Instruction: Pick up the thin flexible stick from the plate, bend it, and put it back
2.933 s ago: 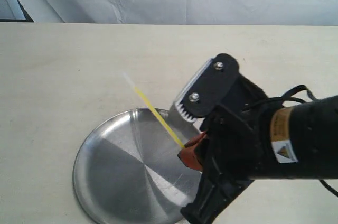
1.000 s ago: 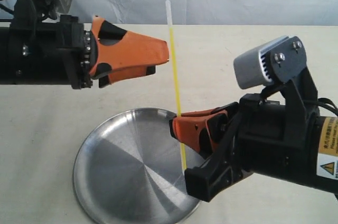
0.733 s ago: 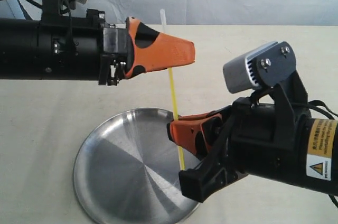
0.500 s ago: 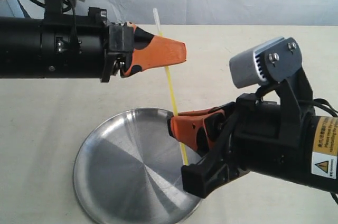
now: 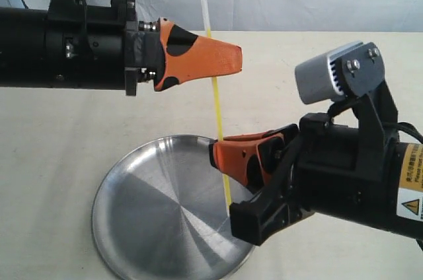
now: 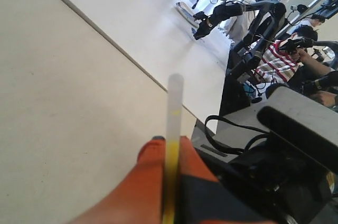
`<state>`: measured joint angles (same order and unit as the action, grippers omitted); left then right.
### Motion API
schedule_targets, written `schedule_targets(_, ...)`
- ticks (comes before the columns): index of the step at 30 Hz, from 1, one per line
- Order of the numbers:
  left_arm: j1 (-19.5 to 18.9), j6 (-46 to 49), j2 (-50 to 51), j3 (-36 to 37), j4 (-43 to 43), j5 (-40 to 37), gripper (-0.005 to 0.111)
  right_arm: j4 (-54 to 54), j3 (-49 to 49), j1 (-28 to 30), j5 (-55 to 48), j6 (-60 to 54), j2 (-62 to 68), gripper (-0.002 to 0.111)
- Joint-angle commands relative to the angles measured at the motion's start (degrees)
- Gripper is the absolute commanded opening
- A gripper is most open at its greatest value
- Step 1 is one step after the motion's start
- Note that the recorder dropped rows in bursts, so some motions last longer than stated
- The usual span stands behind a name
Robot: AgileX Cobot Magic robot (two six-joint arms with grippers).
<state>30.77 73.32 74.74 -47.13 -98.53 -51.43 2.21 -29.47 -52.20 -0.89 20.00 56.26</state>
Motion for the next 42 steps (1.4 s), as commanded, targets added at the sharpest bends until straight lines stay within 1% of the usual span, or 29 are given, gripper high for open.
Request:
schedule_targets(1,0.3,-0.1,-0.1,-1.7,-1.4,-2.9,0.0,0.0,0.0,0.1,-1.8,-0.3,-0.1,0.012)
schedule_targets(6,0.3,-0.1,-0.1,-1.7,-1.4,-3.6,0.0,0.0,0.0,0.1,-1.9,-0.3,0.0,0.052)
schedule_targets(7,0.3,-0.1,-0.1,-1.7,-1.4,-4.0,0.0,0.0,0.0,0.1,-2.0,-0.3,0.1,0.056)
schedule_targets(10,0.9,-0.3,-0.1,-1.7,-1.4,-4.4,0.0,0.1,0.0,0.1,-2.2,-0.3,1.2,0.057)
schedule_targets(12,2.2,-0.5,-0.1,-1.7,-1.4,-4.0,0.0,0.8,0.0,0.1,-2.2,-0.3,2.7,0.057)
schedule_targets(14,4.4,-0.3,-0.1,-1.7,-1.4,-2.5,0.0,1.7,0.0,0.1,-1.7,-0.3,4.3,0.057)
schedule_targets(15,5.4,0.2,-0.1,-1.7,-1.4,-1.6,0.0,2.2,0.0,0.1,-1.3,-0.3,5.0,0.055)
schedule_targets(17,7.0,0.9,-0.1,-1.7,-1.4,0.5,0.0,2.4,0.0,0.1,-0.7,-0.3,5.7,0.043)
schedule_targets(18,7.2,1.5,-0.1,-1.7,-1.4,1.4,0.0,2.4,0.0,0.1,-0.4,-0.3,5.7,0.032)
schedule_targets(20,7.3,2.4,-0.1,-1.7,-1.4,2.6,0.0,3.1,0.0,0.1,-0.5,-0.3,5.0,0.005)
schedule_targets(21,7.3,2.4,-0.1,-1.7,-0.4,3.4,0.0,4.2,0.0,0.1,-0.8,0.1,4.3,0.0)
schedule_targets(25,7.3,2.3,-0.1,-1.7,3.5,5.6,0.0,5.8,0.0,0.1,-0.9,0.4,0.1,0.0)
schedule_targets(26,7.3,2.3,-0.1,-1.7,6.4,7.2,0.0,5.8,0.0,0.1,-0.9,0.4,-2.9,0.0)
schedule_targets(28,7.3,2.0,-0.1,-1.7,8.2,8.9,0.0,5.3,0.0,0.2,-0.8,0.1,-7.4,0.0)
schedule_targets(29,7.3,2.0,-0.1,-1.7,7.5,8.8,0.0,4.3,0.0,0.2,-0.8,0.0,-8.7,0.0)
schedule_targets(30,7.8,2.0,-0.1,-1.7,4.4,8.2,0.0,1.9,0.0,0.2,-1.4,0.0,-10.0,0.0)
schedule_targets(33,8.9,2.3,-0.1,-1.7,-1.3,5.2,0.0,1.1,0.0,0.2,-3.0,0.0,-9.3,0.0)
schedule_targets(36,10.9,3.2,-0.1,-1.8,-1.4,4.7,0.0,1.1,0.0,0.2,-4.3,0.0,-4.9,0.0)
schedule_targets(39,11.0,4.2,-0.1,-1.8,-1.4,5.8,0.0,3.1,0.0,0.1,-4.3,0.0,-2.6,0.0)
schedule_targets(42,11.0,5.4,-0.1,-1.8,-1.4,8.8,0.0,4.8,0.0,0.1,-3.2,0.0,-1.8,0.0)
